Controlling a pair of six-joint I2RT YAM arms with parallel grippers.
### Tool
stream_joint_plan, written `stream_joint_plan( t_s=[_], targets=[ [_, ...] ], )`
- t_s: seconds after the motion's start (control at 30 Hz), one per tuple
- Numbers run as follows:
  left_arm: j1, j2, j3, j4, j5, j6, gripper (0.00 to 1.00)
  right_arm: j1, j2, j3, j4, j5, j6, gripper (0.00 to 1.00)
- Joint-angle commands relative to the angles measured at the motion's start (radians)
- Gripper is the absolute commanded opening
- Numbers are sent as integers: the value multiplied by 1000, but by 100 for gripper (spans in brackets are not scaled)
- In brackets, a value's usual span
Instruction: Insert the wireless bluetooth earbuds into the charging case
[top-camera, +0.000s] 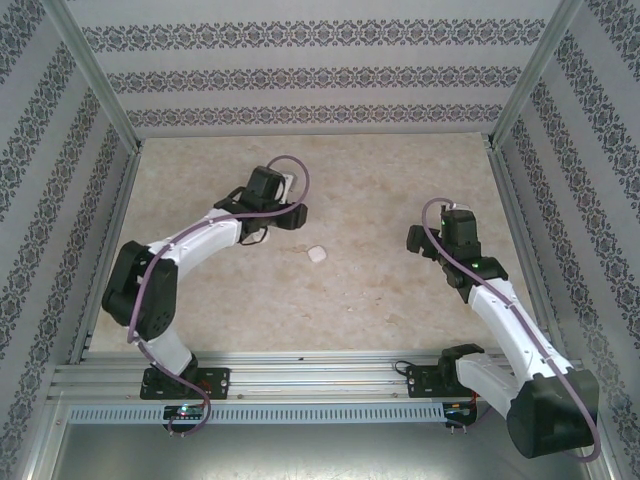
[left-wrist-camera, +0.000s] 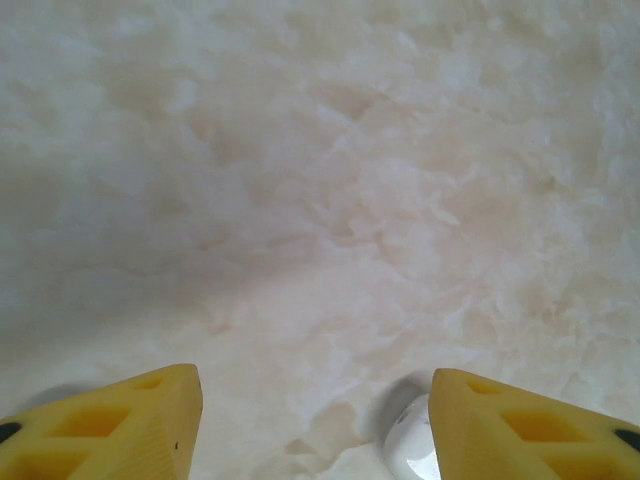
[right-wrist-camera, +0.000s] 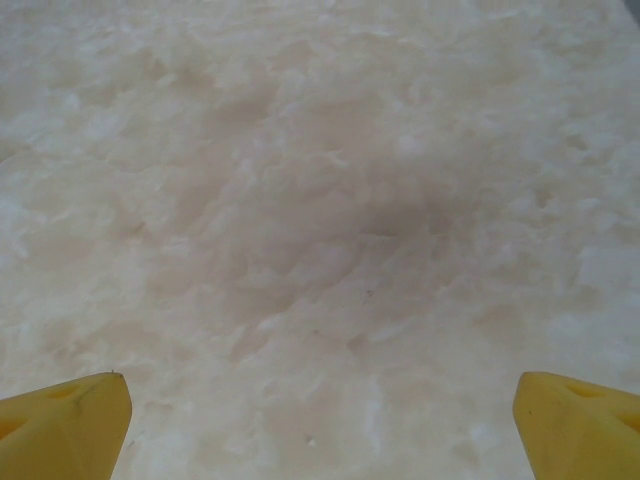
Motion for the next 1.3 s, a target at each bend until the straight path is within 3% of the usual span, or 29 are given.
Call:
stream_joint_plan(
  t_s=[0.0,0.07,0.1,0.13,0.3,0.47,0.7,0.87,1.03,1.2,1.27],
  targets=[
    [58,-78,-52,-2,-47,95,67,-16,-33,-67,124,69,-68,98],
    [99,-120,-109,46,-54,111,81,-19,-43,-115,213,92,-94,98],
    [123,-140,-139,66,-56,118,98,-19,-47,-148,272,101,-109,98],
    [148,-158,-166,81,-61,124,100,-20,-50,-180,339,108,-122,98],
    [247,-249,-307,168,-103,203,100,-37,-25,-285,552,141,-143,98],
    [293,-335,-527,403,-161,291,100,-72,63,-299,667,129,-163,98],
    [355,-323,-697,652,-280,304,100,-104,198,-323,855,82,-174,98],
    [402,-263,-768,892,-210,275,100,-125,263,-312,942,56,-175,98],
    [428,-187,-767,1005,-126,225,100,-149,309,-312,998,50,-172,98],
    [428,-79,-840,1242,-121,235,100,-154,353,-312,1084,37,-180,98],
    [428,-90,-851,1234,-144,219,100,-154,379,-312,1128,28,-188,98]
  ],
)
